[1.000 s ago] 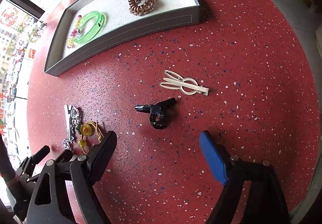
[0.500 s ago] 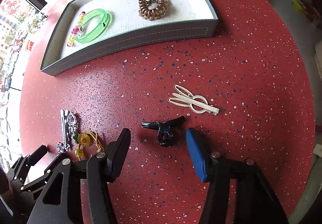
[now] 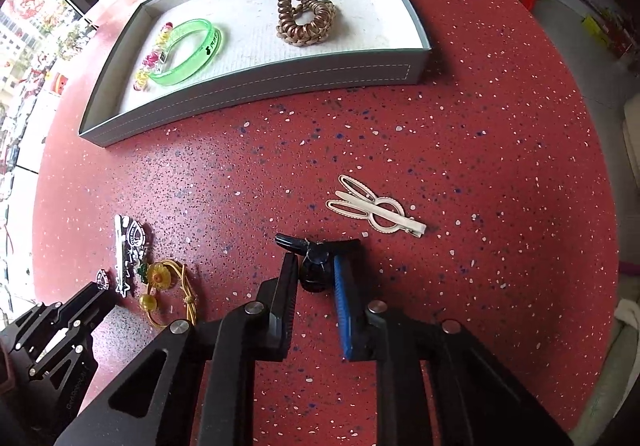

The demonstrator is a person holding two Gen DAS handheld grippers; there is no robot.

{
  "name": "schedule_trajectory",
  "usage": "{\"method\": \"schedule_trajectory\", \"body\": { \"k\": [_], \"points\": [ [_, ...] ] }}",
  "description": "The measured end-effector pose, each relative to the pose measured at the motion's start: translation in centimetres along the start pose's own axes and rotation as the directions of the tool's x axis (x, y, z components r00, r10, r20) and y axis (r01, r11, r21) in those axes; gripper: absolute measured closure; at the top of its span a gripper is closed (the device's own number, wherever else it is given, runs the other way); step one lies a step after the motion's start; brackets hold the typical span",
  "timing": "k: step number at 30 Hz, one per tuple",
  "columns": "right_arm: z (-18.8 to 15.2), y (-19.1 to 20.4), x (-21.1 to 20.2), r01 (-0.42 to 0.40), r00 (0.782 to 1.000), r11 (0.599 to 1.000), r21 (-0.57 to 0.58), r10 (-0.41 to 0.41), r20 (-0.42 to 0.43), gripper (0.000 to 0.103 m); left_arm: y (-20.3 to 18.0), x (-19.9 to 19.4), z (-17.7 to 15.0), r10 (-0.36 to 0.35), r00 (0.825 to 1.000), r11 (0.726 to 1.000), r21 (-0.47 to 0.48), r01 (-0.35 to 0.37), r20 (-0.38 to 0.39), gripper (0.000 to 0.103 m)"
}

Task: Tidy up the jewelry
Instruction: 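Grasp the silver heart pendant with the left tool while the right tool grasps the black claw clip, then carry the heart pendant over the tray with the left tool while the right tool carries the claw clip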

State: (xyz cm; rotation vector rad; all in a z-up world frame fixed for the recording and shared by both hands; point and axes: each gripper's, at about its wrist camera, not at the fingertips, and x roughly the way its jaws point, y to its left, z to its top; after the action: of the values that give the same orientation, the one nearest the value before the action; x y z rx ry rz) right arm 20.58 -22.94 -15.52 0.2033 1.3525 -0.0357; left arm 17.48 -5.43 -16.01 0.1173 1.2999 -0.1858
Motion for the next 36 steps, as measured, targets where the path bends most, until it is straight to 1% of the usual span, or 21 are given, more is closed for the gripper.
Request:
{"method": "schedule_trajectory", "body": {
  "k": [3,5,10,19,20,23,29,36],
  "points": [
    [-0.7,-0.6,-0.6,-0.031,1.0,1.0,0.0,0.031,0.007,0.084,0.4,-0.1,0.1,-0.038,0.999,0.999,-0.02,0.038,0.002,0.069],
    [-1.1,-1.3,-1.1,-0.05,0.999,0.999,0.002,0.05,0.012,0.084,1.0,-0.2,0.2,-0.064,0.998,0.997,-0.049,0.064,0.0,0.069],
    [-1.5,-1.7,-1.7,-0.08,0.997,0.997,0.004,0.08,0.017,0.084,2.1,-0.6,0.5,-0.091,0.996,0.99,-0.105,0.091,-0.004,0.069],
    [-1.9,-2.3,-2.7,-0.121,0.992,0.993,0.006,0.121,0.029,0.084,2.9,-2.2,1.7,-0.108,0.994,0.989,-0.102,0.109,0.017,0.069],
    [-1.9,-2.3,-2.8,-0.127,0.991,0.992,0.007,0.126,0.031,0.084,3.7,-2.7,0.6,-0.112,0.993,0.988,-0.104,0.114,0.02,0.069],
    [-1.5,-2.5,-2.9,-0.142,0.989,0.99,0.013,0.142,0.036,0.084,3.9,-3.2,0.7,-0.125,0.992,0.985,-0.113,0.127,0.028,0.069],
    [-0.4,-2.6,-3.4,-0.165,0.985,0.986,0.013,0.164,0.049,0.084,3.5,-4.0,2.3,-0.143,0.988,0.983,-0.105,0.148,0.056,0.069],
    [2.3,-2.5,-4.7,-0.192,0.977,0.981,-0.004,0.192,0.09,0.084,3.2,-5.1,5.6,-0.153,0.983,0.983,-0.088,0.162,0.105,0.069]
  ]
}}
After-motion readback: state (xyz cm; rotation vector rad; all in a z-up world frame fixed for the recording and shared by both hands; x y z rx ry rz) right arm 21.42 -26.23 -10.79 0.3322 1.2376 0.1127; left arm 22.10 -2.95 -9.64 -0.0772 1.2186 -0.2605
